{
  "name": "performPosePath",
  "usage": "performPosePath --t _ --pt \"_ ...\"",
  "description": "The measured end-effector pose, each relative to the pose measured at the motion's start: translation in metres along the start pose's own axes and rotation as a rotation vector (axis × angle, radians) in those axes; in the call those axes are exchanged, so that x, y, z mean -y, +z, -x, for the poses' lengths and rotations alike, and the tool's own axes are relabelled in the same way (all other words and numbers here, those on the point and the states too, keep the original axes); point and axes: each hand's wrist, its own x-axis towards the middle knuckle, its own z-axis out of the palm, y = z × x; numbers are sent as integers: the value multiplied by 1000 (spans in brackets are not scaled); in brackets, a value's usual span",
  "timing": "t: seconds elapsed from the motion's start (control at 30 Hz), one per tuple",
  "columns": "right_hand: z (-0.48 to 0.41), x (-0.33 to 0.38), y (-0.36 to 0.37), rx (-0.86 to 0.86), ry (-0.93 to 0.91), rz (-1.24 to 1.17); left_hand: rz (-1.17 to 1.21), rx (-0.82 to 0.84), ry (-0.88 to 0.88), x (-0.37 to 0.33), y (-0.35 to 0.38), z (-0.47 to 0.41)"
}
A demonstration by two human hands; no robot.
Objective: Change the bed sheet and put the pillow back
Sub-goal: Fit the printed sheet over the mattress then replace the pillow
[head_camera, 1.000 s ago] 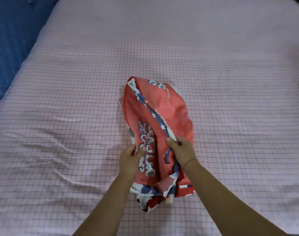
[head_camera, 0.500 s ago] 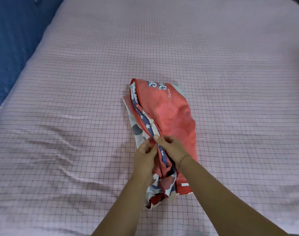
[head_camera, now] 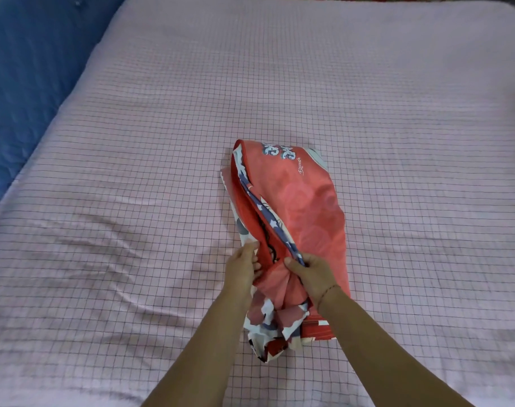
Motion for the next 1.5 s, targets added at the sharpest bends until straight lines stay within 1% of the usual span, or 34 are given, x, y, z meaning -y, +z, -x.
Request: performPosePath --t 0.1,0.17,0.3,0.4,0.47,0.5,0.6,0.63,0.7,0.77,0.87,0.93,1.0,1.07,1.13,1.2,1.27,1.37,1.5 --pt "4 5 -15 -38 1 -60 -61 -80 24 1 -11 -5" --pt "6 7 -30 -78 -3 -86 -113 -104 10 10 -19 -11" --pt "13 16 -69 -168 -25 -127 -258 -96 16 29 -19 -20" --pt "20 25 -95 -215 -63 -144 -282 -127 162 21 5 -6" --pt "24 30 -109 -222 -93 -134 -304 -96 256 16 23 5" --pt "24 31 -116 -222 -106 -123 -346 -84 298 14 33 9" --pt "26 34 -139 -233 -150 -84 -608 -104 397 14 64 19" --pt "27 36 -148 -242 -166 -67 -650 -109 445 14 75 22" --pt "31 38 -170 -264 -191 -54 -638 -64 483 16 101 29" --pt "35 39 -199 -299 -205 -51 -604 2 479 22 126 33" --pt "41 35 -253 -370 -220 -29 -519 107 512 30 165 46" --pt "42 27 -291 -421 -211 0 -508 157 525 34 193 59" --pt "38 12 -324 -475 -176 49 -565 198 535 42 220 68" --pt "32 -8 -353 -496 -103 112 -622 240 537 50 246 71" --pt "28 -28 -376 -495 -10 64 -667 281 523 62 268 72" --pt "26 -42 -392 -508 28 40 -712 297 497 75 283 70" --pt "24 -48 -399 -511 20 70 -755 277 518 86 293 69" --pt "22 -54 -394 -468 21 100 -777 186 500 101 289 61" --pt "20 -72 -360 -330 160 142 -892 -39 454 116 240 40"
